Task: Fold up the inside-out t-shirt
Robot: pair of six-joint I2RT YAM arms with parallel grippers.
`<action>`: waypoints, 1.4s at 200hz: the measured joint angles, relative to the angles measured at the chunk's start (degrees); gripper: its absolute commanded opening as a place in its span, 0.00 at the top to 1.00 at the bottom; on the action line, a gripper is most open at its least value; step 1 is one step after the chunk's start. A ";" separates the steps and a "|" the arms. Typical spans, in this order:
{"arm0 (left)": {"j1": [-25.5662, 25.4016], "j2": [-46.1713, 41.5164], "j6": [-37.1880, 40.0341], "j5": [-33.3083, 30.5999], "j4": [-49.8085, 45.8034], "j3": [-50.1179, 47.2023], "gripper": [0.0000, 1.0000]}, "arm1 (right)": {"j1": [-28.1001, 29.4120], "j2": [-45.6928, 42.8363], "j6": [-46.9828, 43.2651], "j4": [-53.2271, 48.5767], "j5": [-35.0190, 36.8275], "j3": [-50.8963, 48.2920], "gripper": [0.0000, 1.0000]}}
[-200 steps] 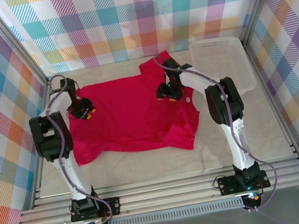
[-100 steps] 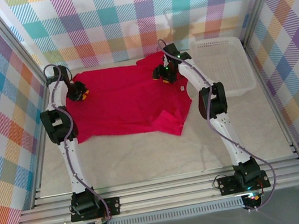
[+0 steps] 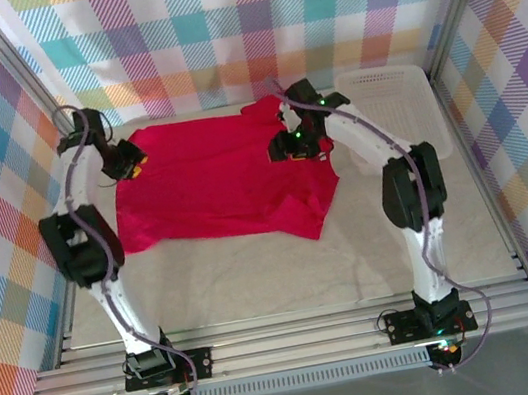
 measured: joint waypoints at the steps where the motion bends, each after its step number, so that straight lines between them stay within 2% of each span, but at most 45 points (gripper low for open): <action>1: 0.00 -0.90 0.09 -0.09 0.24 -0.59 0.74 | 0.17 -0.24 -0.13 0.09 0.00 -0.31 0.40; 20: 0.00 -11.02 0.66 0.00 1.92 -7.85 0.74 | 3.43 -4.76 -1.77 1.95 1.33 -7.72 0.38; 42: 0.00 -17.05 0.96 -0.02 2.95 -14.97 0.75 | 5.07 -5.62 -2.73 3.76 3.28 -14.67 0.34; 84: 0.00 -17.81 1.60 0.00 3.26 -24.94 0.76 | 6.93 -5.51 -3.85 5.29 7.45 -18.95 0.33; 137: 0.00 -18.80 1.81 0.00 4.11 -25.92 0.79 | 9.55 -4.07 -4.66 7.41 9.84 -18.93 0.37; 150: 0.00 -19.10 1.81 0.00 4.42 -25.92 0.79 | 9.77 -3.67 -4.70 7.52 10.01 -18.93 0.46; 175: 0.00 -19.21 1.97 -0.02 4.44 -25.92 0.82 | 9.92 -3.02 -4.92 7.50 10.27 -18.91 0.88; 183: 0.00 -19.21 1.99 -0.02 4.42 -25.92 0.82 | 10.05 -2.95 -4.79 7.34 10.49 -18.91 0.96; 193: 0.00 -19.21 2.01 -0.02 4.42 -25.92 0.83 | 10.47 -2.97 -5.07 6.95 11.10 -18.84 1.00; 237: 0.00 -20.17 2.23 -0.09 4.37 -25.92 0.84 | 14.19 -6.43 -3.56 4.79 13.18 -20.74 1.00; 280: 0.02 -22.84 2.86 -0.70 4.26 -27.61 0.85 | 25.05 -19.91 4.33 7.34 11.45 -34.01 0.98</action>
